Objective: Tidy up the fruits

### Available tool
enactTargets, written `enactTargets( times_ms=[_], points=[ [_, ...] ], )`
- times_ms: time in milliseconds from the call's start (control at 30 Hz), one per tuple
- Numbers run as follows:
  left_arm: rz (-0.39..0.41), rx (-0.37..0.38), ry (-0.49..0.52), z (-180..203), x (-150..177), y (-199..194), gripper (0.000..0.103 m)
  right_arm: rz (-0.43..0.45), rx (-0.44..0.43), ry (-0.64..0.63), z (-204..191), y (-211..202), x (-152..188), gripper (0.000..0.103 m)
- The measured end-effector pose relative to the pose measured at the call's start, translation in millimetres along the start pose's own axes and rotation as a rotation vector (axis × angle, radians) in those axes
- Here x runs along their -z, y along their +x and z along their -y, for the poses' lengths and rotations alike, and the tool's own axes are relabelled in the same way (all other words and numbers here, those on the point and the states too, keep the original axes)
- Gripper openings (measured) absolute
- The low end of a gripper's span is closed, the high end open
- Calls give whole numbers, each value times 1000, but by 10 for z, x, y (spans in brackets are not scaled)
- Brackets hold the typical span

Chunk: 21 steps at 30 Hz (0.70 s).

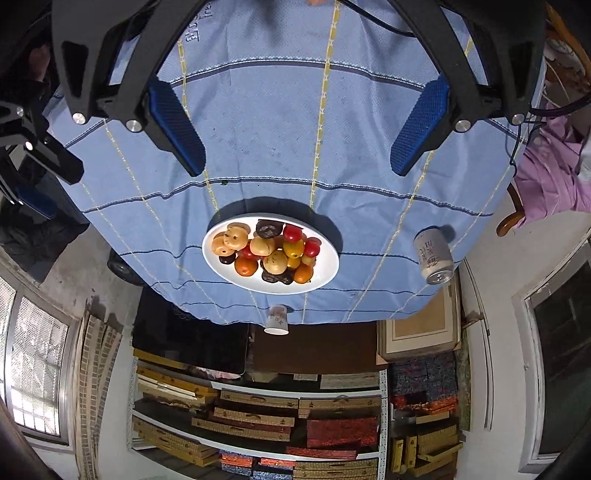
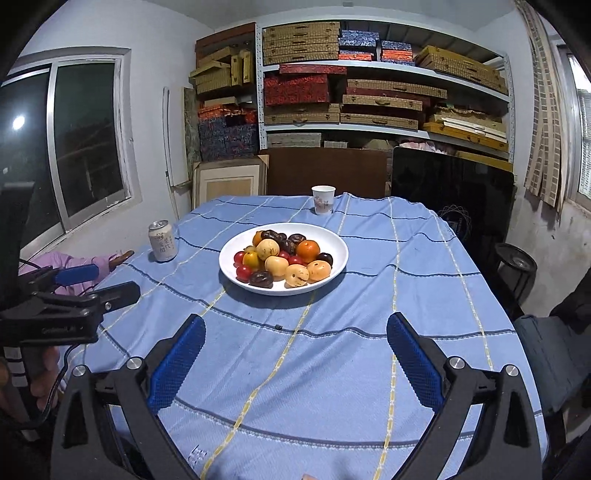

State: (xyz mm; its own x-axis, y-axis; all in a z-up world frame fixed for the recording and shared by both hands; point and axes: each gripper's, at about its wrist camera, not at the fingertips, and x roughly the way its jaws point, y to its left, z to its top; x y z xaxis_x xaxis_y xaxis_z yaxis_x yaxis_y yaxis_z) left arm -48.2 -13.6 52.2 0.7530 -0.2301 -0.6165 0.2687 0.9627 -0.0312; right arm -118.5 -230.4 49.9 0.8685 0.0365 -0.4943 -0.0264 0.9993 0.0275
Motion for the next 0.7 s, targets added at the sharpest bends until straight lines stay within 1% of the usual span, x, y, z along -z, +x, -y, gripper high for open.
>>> enactTargets(
  times_ms=[100,267,467,700],
  points=[
    [-3,0,1,-7,12,-21,98,14,15,-9,-16,-50,12,99],
    [6,-11,20,18,20,-44,98,6,13,-1,-21,-64,29,99],
    [19,-34,20,4,28,-34,98,-1,18,19,15,-24,49,99],
    [-7,-12,22,3,36,45,98,-21,16,35,63,64,60,99]
  ],
)
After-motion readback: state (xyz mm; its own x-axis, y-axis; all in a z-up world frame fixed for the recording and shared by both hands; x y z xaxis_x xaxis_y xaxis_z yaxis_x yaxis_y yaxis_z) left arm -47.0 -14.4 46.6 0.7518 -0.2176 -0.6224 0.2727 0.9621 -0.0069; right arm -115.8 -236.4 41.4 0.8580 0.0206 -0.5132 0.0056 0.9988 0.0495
